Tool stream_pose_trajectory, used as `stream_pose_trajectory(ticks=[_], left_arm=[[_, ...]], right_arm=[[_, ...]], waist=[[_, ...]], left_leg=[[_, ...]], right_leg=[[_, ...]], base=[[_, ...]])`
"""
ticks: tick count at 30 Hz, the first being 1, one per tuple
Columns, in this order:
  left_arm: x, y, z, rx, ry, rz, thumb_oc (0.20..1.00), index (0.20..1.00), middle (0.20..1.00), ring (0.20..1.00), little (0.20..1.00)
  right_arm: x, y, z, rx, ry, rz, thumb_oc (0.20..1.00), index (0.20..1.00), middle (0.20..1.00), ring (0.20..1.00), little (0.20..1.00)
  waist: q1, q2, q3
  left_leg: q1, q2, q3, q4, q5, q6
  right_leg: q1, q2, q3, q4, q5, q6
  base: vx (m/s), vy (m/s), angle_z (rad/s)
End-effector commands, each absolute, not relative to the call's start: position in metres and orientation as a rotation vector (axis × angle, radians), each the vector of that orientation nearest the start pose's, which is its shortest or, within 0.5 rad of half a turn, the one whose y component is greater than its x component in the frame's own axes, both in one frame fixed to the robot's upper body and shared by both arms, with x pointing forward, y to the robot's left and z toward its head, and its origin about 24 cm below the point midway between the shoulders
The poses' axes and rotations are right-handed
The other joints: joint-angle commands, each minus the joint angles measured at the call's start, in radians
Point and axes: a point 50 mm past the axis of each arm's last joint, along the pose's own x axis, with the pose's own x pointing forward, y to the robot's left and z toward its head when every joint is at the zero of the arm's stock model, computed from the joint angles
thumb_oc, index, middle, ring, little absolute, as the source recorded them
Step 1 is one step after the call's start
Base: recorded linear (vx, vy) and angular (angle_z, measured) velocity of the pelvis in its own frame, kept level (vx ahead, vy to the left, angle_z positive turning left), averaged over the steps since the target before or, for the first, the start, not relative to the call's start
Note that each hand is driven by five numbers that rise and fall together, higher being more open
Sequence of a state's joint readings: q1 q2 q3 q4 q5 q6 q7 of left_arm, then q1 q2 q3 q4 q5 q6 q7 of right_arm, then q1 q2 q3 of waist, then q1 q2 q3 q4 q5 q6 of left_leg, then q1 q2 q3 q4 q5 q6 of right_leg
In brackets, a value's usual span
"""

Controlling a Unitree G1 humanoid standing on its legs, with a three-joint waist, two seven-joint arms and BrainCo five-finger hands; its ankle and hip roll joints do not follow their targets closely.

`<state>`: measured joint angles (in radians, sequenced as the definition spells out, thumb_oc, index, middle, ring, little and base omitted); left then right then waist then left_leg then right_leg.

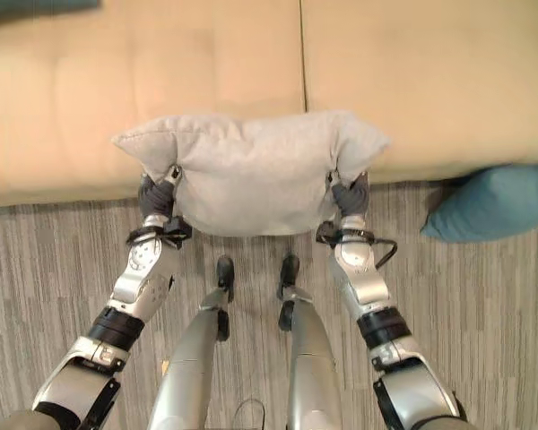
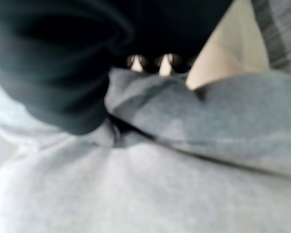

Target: Pick up all the scattered cushions and arrange them neatly on the sofa.

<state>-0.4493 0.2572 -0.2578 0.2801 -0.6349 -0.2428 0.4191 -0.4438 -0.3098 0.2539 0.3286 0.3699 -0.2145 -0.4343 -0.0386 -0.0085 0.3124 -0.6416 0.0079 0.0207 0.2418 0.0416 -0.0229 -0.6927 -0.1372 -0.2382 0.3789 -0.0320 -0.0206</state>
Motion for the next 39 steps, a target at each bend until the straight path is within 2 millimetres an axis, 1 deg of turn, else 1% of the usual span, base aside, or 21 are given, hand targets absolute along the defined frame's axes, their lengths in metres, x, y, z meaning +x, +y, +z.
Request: stream_pose_trajectory(ticks=[1,7,9,10,11,14,15,17,19,21,23,24,25,26,28,30,31,33,34,37,39], left_arm=[[0.315,0.105,0.15,-0.369,-0.448,-0.104,0.2,0.2,0.2,0.2,0.2],[0.302,0.121,0.123,-0.3,-0.375,-0.067,0.2,0.2,0.2,0.2,0.2],[0.298,0.125,0.113,-0.275,-0.341,-0.046,0.2,0.2,0.2,0.2,0.2],[0.298,0.125,0.113,-0.275,-0.341,-0.046,0.2,0.2,0.2,0.2,0.2],[0.293,0.133,0.1,-0.271,-0.295,-0.017,0.2,0.2,0.2,0.2,0.2],[0.291,0.138,0.094,-0.264,-0.272,-0.005,0.2,0.2,0.2,0.2,0.2],[0.289,0.14,0.086,-0.253,-0.242,0.004,0.2,0.2,0.2,0.2,0.2],[0.287,0.141,0.081,-0.247,-0.223,0.005,0.2,0.2,0.2,0.2,0.2],[0.284,0.141,0.076,-0.248,-0.203,0.004,0.2,0.2,0.2,0.2,0.2],[0.284,0.14,0.075,-0.246,-0.2,-0.005,0.2,0.2,0.2,0.2,0.2],[0.285,0.139,0.075,-0.255,-0.197,-0.008,0.2,0.2,0.2,0.2,0.2],[0.284,0.137,0.074,-0.258,-0.193,-0.011,0.2,0.2,0.2,0.2,0.2],[0.284,0.137,0.073,-0.256,-0.186,-0.013,0.2,0.2,0.2,0.2,0.2],[0.284,0.136,0.072,-0.254,-0.181,-0.014,0.2,0.2,0.2,0.2,0.2],[0.283,0.135,0.069,-0.246,-0.163,-0.019,0.2,0.2,0.2,0.2,0.2],[0.285,0.136,0.07,-0.232,-0.164,-0.019,0.2,0.2,0.2,0.2,0.2],[0.285,0.137,0.072,-0.23,-0.172,-0.014,0.2,0.2,0.2,0.2,0.2],[0.283,0.139,0.07,-0.234,-0.169,-0.015,0.2,0.2,0.2,0.2,0.2],[0.281,0.14,0.069,-0.232,-0.167,-0.014,0.2,0.2,0.2,0.2,0.2],[0.279,0.144,0.068,-0.227,-0.168,-0.01,0.2,0.2,0.2,0.2,0.2],[0.278,0.147,0.069,-0.223,-0.175,-0.004,0.2,0.2,0.2,0.2,0.2]], right_arm=[[0.317,-0.122,0.124,0.069,-0.401,0.029,0.2,0.2,0.2,0.2,0.2],[0.302,-0.138,0.095,0.013,-0.306,0.013,0.2,0.2,0.2,0.2,0.2],[0.299,-0.143,0.091,0.005,-0.289,-0.004,0.2,0.2,0.2,0.2,0.2],[0.299,-0.143,0.091,0.005,-0.289,-0.004,0.2,0.2,0.2,0.2,0.2],[0.294,-0.151,0.084,-0.002,-0.264,-0.024,0.2,0.2,0.2,0.2,0.2],[0.291,-0.154,0.081,-0.002,-0.251,-0.032,0.2,0.2,0.2,0.2,0.2],[0.29,-0.156,0.079,-0.003,-0.243,-0.039,0.2,0.2,0.2,0.2,0.2],[0.287,-0.158,0.078,-0.01,-0.241,-0.043,0.2,0.2,0.2,0.2,0.2],[0.285,-0.16,0.077,-0.013,-0.24,-0.045,0.2,0.2,0.2,0.2,0.2],[0.284,-0.162,0.076,-0.017,-0.239,-0.049,0.2,0.2,0.2,0.2,0.2],[0.283,-0.164,0.076,-0.021,-0.235,-0.053,0.2,0.2,0.2,0.2,0.2],[0.283,-0.165,0.075,-0.023,-0.233,-0.054,0.2,0.2,0.2,0.2,0.2],[0.284,-0.164,0.075,-0.027,-0.231,-0.049,0.2,0.2,0.2,0.2,0.2],[0.284,-0.164,0.076,-0.028,-0.236,-0.048,0.2,0.2,0.2,0.2,0.2],[0.283,-0.166,0.074,-0.034,-0.226,-0.05,0.2,0.2,0.2,0.2,0.2],[0.285,-0.168,0.075,-0.027,-0.226,-0.065,0.2,0.2,0.2,0.2,0.2],[0.285,-0.168,0.076,-0.023,-0.227,-0.069,0.2,0.2,0.2,0.2,0.2],[0.285,-0.165,0.075,-0.022,-0.224,-0.058,0.2,0.2,0.2,0.2,0.2],[0.285,-0.164,0.076,-0.025,-0.227,-0.053,0.2,0.2,0.2,0.2,0.2],[0.287,-0.16,0.076,-0.036,-0.225,-0.029,0.2,0.2,0.2,0.2,0.2],[0.29,-0.152,0.08,-0.037,-0.241,0.0,0.2,0.2,0.2,0.2,0.2]], waist=[[0.006,0.007,-0.147],[0.006,0.003,-0.174],[0.006,0.004,-0.188],[0.006,0.004,-0.188],[0.006,0.002,-0.213],[0.006,0.002,-0.216],[0.006,-0.001,-0.224],[0.007,-0.006,-0.229],[0.006,-0.015,-0.221],[0.005,-0.025,-0.211],[0.005,-0.034,-0.202],[0.003,-0.035,-0.202],[0.005,-0.035,-0.204],[0.007,-0.033,-0.211],[0.008,-0.03,-0.227],[0.017,-0.03,-0.226],[0.025,-0.033,-0.223],[0.037,-0.026,-0.229],[0.039,-0.028,-0.234],[0.059,-0.026,-0.234],[0.081,-0.022,-0.228]], left_leg=[[0.08,0.047,-0.057,-0.112,0.016,-0.099],[0.305,0.074,-0.03,-0.199,0.023,-0.105],[0.368,0.085,-0.021,-0.226,0.026,-0.111],[0.368,0.085,-0.021,-0.226,0.026,-0.111],[0.43,0.1,-0.012,-0.25,0.026,-0.117],[0.466,0.105,-0.007,-0.255,0.024,-0.12],[0.493,0.11,-0.002,-0.255,0.02,-0.123],[0.512,0.113,0.001,-0.239,0.005,-0.124],[0.504,0.113,-0.006,-0.184,-0.019,-0.121],[0.477,0.109,-0.005,-0.101,-0.039,-0.125],[0.425,0.11,-0.009,0.003,-0.045,-0.133],[0.397,0.108,-0.006,0.033,-0.047,-0.128],[0.391,0.101,0.0,0.021,-0.064,-0.112],[0.386,0.087,-0.001,0.001,-0.069,-0.098],[0.376,0.067,0.013,-0.048,-0.051,-0.078],[0.323,0.033,0.02,-0.061,-0.028,-0.072],[0.296,0.018,0.007,-0.057,-0.025,-0.073],[0.326,-0.004,-0.036,-0.087,-0.03,-0.062],[0.342,-0.011,-0.048,-0.094,-0.035,-0.059],[0.387,-0.013,-0.033,-0.108,-0.053,-0.035],[0.411,-0.011,-0.003,-0.105,-0.076,-0.01]], right_leg=[[0.1,-0.051,0.015,-0.116,0.023,0.133],[0.318,-0.024,-0.011,-0.17,0.003,0.131],[0.381,-0.016,-0.016,-0.188,-0.004,0.13],[0.381,-0.016,-0.016,-0.188,-0.004,0.13],[0.445,-0.003,-0.02,-0.207,-0.014,0.13],[0.481,0.008,-0.016,-0.21,-0.022,0.127],[0.515,0.021,-0.013,-0.217,-0.031,0.121],[0.547,0.031,-0.008,-0.232,-0.037,0.115],[0.568,0.044,0.013,-0.243,-0.043,0.104],[0.587,0.051,0.021,-0.266,-0.045,0.093],[0.594,0.049,0.021,-0.275,-0.047,0.084],[0.597,0.05,0.015,-0.279,-0.048,0.079],[0.597,0.051,0.018,-0.28,-0.048,0.08],[0.601,0.057,0.02,-0.286,-0.046,0.081],[0.613,0.062,0.019,-0.305,-0.044,0.087],[0.619,0.073,0.037,-0.312,-0.044,0.089],[0.619,0.079,0.05,-0.312,-0.045,0.09],[0.623,0.091,0.074,-0.308,-0.049,0.092],[0.639,0.09,0.083,-0.315,-0.054,0.095],[0.65,0.069,0.1,-0.29,-0.07,0.11],[0.625,0.032,0.103,-0.2,-0.067,0.132]], base=[[0.13,-0.016,0.01],[0.12,-0.022,0.02],[0.1,-0.015,0.01],[0.14,-0.051,0.0],[0.14,-0.064,0.0],[0.08,-0.062,0.01],[0.06,-0.083,0.0],[0.05,-0.108,0.01],[0.0,-0.101,0.02],[-0.02,-0.108,-0.04],[-0.02,-0.079,0.03],[0.03,-0.029,0.11],[0.07,-0.028,0.13],[0.12,-0.013,0.1],[0.16,0.01,0.06],[0.13,0.042,0.08],[0.11,0.08,0.05],[0.2,0.105,-0.32],[0.26,0.103,-0.84],[0.18,0.154,-0.71],[0.15,0.201,-0.49]])
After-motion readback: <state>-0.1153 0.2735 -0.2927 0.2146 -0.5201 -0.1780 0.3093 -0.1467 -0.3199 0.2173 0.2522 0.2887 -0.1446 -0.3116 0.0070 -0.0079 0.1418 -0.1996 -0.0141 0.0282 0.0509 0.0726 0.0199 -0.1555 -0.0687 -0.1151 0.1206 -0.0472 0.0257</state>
